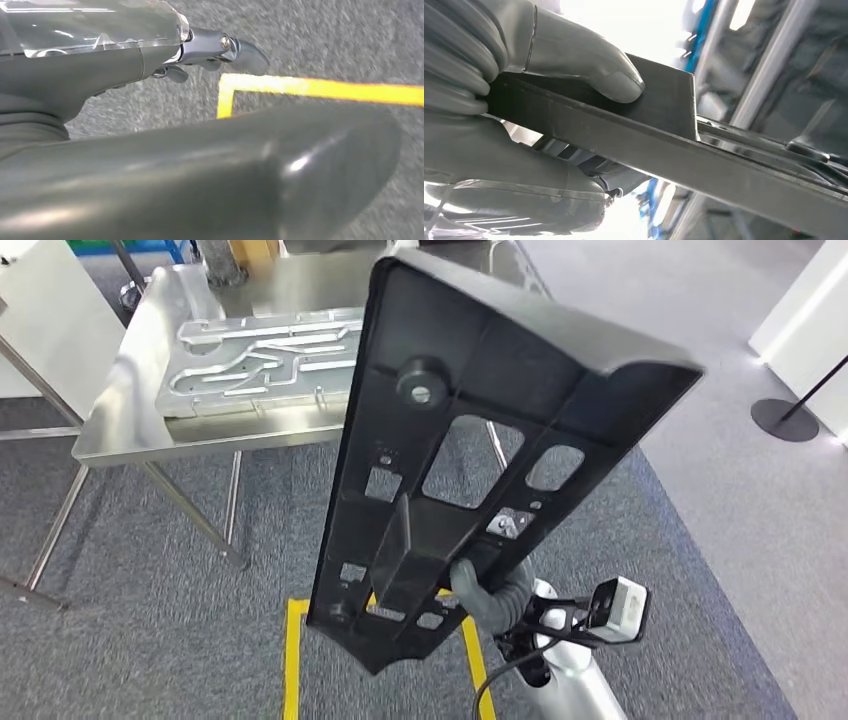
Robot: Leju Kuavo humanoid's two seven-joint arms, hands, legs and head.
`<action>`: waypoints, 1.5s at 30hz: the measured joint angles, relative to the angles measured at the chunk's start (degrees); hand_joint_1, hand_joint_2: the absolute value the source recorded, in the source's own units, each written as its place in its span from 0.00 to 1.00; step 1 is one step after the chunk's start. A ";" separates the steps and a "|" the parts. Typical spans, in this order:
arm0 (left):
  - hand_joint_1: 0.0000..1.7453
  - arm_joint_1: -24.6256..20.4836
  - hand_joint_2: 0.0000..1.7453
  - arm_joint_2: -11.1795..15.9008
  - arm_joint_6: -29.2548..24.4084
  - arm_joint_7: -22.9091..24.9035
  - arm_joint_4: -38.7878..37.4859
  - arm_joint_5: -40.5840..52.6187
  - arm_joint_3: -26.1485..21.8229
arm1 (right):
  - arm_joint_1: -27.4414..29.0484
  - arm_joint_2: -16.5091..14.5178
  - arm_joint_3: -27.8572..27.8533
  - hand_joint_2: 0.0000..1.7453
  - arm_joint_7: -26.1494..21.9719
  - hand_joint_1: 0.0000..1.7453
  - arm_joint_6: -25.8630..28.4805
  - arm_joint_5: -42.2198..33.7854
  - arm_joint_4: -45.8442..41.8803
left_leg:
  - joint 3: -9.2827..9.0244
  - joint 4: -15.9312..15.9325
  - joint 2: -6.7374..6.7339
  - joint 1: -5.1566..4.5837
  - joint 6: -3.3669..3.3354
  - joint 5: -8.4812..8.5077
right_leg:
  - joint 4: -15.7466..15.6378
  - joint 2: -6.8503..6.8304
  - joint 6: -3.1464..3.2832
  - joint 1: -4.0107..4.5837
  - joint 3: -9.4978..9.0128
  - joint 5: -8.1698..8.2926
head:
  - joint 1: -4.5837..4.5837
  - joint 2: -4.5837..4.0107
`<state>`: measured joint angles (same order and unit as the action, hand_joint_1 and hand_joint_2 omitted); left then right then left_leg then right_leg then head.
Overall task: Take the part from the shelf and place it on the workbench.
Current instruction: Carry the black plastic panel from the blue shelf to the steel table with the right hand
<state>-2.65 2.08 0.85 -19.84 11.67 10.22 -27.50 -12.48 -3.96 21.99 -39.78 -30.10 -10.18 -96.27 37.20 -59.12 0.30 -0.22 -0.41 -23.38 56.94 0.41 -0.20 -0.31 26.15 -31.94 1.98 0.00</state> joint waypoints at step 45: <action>0.00 0.01 0.00 -1.55 -0.20 -0.80 -0.09 2.08 -3.94 | 1.09 0.13 -2.93 1.00 -0.04 1.00 0.80 1.60 -6.80 | -9.60 1.71 0.69 0.24 -0.29 -6.64 | 1.85 -0.12 0.75 0.82 11.37 9.02 | 0.03 0.00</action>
<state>-2.64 0.53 0.66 -20.64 11.58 12.30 -31.44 -11.39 -3.82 19.06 -39.82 -29.31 -8.58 -103.07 27.60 -57.41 0.99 0.02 -0.70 -30.02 58.79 0.29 0.54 0.51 37.52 -22.92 2.01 0.00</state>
